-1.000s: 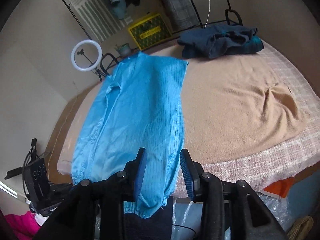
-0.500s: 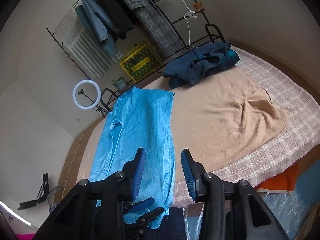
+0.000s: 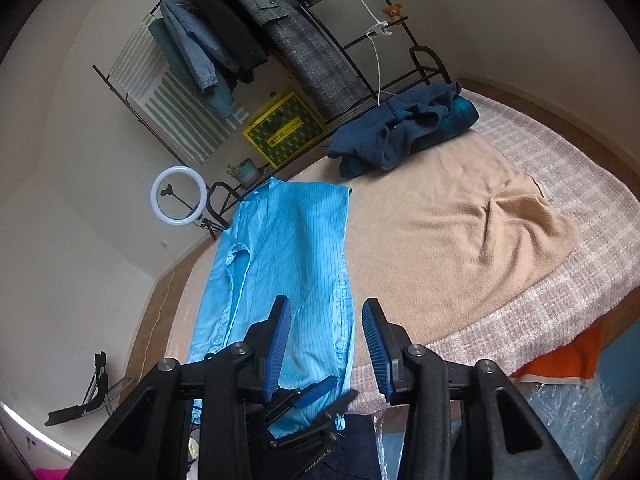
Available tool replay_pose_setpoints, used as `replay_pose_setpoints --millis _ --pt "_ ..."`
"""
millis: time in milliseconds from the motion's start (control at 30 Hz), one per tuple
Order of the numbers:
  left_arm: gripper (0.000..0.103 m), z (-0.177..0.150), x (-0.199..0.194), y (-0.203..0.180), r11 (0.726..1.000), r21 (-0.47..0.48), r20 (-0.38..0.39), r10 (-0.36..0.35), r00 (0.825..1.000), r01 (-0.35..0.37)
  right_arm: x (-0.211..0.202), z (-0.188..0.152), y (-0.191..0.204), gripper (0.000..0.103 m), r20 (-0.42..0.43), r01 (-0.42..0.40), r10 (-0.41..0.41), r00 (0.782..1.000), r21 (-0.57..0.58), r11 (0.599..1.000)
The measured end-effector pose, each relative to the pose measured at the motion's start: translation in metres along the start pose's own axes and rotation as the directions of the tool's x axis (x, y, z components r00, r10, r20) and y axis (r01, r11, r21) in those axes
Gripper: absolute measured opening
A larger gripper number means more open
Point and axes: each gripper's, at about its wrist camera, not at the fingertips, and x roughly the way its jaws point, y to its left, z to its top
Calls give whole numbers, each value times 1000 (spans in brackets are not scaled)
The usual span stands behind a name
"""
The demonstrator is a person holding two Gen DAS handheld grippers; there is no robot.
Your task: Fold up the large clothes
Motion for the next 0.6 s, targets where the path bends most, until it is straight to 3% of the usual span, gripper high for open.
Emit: replay_pose_setpoints --millis 67,133,200,333,600 --pt "0 1 1 14 994 -64 -13 -85 996 84 4 2 1 40 -8 -3 3 1000 2 1000" --pt "0 3 -2 31 972 -157 -8 -181 983 178 10 4 2 41 -16 1 -1 1000 0 1000" --pt "0 4 -11 44 950 -219 12 -224 974 221 19 8 4 41 -26 23 -23 999 -13 1000" --pt "0 8 -40 60 920 -265 86 -274 958 287 48 19 0 43 -74 29 -29 997 -5 1000" --pt "0 10 -84 83 886 -303 188 -305 934 350 143 51 -15 51 -183 -11 30 983 103 995"
